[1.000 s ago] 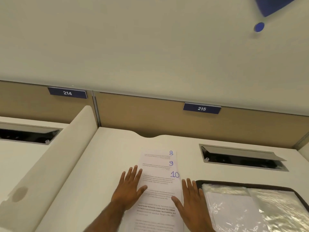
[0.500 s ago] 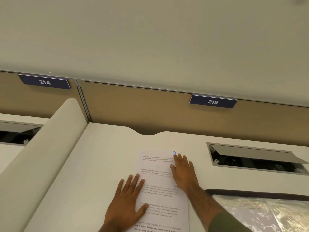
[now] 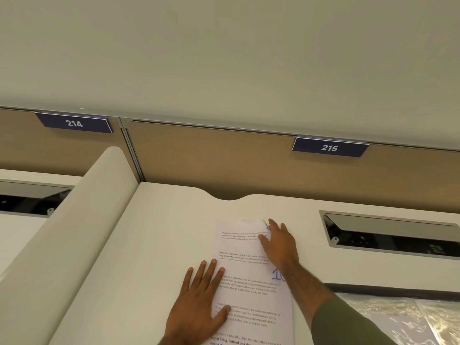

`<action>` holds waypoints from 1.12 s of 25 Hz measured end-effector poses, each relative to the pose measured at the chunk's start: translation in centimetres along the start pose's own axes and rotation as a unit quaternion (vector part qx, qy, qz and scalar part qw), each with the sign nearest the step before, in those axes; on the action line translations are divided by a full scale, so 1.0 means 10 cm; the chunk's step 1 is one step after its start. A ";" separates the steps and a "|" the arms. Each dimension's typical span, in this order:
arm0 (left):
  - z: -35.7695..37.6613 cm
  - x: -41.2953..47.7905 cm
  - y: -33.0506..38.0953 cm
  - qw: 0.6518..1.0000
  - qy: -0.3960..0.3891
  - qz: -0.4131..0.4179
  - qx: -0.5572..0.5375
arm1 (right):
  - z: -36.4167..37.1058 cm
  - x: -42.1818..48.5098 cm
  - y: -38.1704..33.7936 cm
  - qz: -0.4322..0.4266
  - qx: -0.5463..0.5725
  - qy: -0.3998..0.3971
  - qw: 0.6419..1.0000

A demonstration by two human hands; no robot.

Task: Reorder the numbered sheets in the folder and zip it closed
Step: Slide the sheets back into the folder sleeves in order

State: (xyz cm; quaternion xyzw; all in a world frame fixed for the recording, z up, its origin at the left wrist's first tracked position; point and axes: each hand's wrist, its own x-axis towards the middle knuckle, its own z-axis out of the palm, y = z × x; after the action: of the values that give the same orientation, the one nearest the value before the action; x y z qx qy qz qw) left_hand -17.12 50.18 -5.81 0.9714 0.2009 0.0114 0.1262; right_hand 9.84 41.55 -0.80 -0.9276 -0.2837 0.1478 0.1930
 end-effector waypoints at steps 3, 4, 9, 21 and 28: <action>-0.02 -0.01 0.00 1.000 -0.006 0.001 0.002 | -0.12 0.13 -0.05 0.075 0.258 0.029 0.963; -0.03 -0.01 0.00 1.000 -0.004 0.002 0.000 | -0.17 0.19 -0.06 0.109 0.318 0.036 0.941; -0.03 -0.02 0.00 1.000 0.018 0.003 -0.021 | -0.27 0.39 0.09 0.143 0.346 -0.022 0.927; 0.02 -0.01 -0.04 1.000 0.025 0.003 -0.006 | -0.31 -0.29 0.50 0.238 0.400 -0.099 0.879; 0.12 -0.03 -0.10 1.000 0.029 0.004 -0.010 | -0.47 -0.60 0.62 0.223 0.274 0.073 0.933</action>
State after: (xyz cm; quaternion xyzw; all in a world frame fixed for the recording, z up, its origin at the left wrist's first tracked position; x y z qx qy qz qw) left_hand -17.65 50.64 -7.21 0.9700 0.2009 0.0426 0.1303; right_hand 9.74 32.05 1.59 -0.8864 -0.0031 0.1910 0.4216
